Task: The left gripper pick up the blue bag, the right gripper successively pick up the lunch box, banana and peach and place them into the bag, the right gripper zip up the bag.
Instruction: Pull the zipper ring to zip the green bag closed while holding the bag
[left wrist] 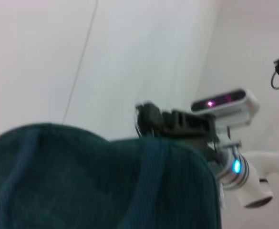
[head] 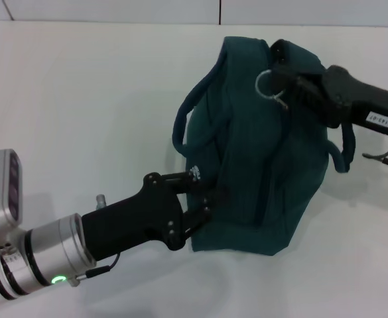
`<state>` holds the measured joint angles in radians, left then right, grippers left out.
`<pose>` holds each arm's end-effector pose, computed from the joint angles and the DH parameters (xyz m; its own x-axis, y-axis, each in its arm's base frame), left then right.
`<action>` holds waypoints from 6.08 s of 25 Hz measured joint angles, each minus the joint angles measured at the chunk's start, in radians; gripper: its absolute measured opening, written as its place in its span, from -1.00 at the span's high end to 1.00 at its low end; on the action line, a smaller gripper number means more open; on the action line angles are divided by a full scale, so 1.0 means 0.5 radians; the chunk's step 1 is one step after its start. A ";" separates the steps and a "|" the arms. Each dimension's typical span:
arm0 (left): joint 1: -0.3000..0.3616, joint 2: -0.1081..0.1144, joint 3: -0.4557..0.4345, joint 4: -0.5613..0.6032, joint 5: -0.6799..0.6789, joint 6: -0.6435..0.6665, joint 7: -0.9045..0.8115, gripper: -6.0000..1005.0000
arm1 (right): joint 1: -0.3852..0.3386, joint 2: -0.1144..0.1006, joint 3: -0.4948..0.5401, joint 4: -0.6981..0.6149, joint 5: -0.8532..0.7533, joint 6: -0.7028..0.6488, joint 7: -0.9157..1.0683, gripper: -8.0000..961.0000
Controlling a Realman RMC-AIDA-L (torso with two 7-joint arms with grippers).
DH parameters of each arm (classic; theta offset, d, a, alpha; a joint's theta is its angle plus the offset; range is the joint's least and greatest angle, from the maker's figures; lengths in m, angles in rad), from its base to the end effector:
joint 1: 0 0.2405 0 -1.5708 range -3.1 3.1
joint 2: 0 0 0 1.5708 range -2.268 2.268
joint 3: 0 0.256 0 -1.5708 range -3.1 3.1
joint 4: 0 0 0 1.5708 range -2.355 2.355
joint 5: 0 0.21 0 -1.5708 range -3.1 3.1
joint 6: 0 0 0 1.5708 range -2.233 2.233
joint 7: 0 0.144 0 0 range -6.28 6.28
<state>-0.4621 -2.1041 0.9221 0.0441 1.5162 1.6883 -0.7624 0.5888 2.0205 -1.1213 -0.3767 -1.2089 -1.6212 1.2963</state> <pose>-0.2542 0.2375 -0.0771 0.5515 0.2238 0.8036 0.4166 -0.9085 -0.0329 0.2008 0.3364 -0.0060 0.4863 -0.2844 -0.8262 -0.4159 -0.9069 0.0674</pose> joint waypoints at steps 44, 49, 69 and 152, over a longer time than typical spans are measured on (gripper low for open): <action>0.041 0.047 0.076 0.419 0.045 0.282 -0.167 0.89 | -0.150 0.001 -0.017 -0.013 0.116 -0.202 -0.057 0.95; 0.058 0.048 0.088 0.442 0.082 0.286 -0.178 0.89 | -0.114 -0.007 -0.017 -0.024 0.157 0.011 -0.013 0.95; 0.097 0.054 0.092 0.449 0.103 0.289 -0.170 0.88 | -0.109 -0.003 0.040 -0.033 0.270 0.434 -0.171 0.95; -0.934 0.051 0.312 1.892 1.344 -0.195 -3.001 -0.29 | -0.472 0.002 -0.043 0.155 0.444 -0.103 -0.562 0.94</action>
<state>-0.9291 -2.0786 1.0780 0.9902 2.1884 1.5910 -2.2629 0.3528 2.0218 -1.1428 -0.2990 -0.9872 -1.6727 1.0155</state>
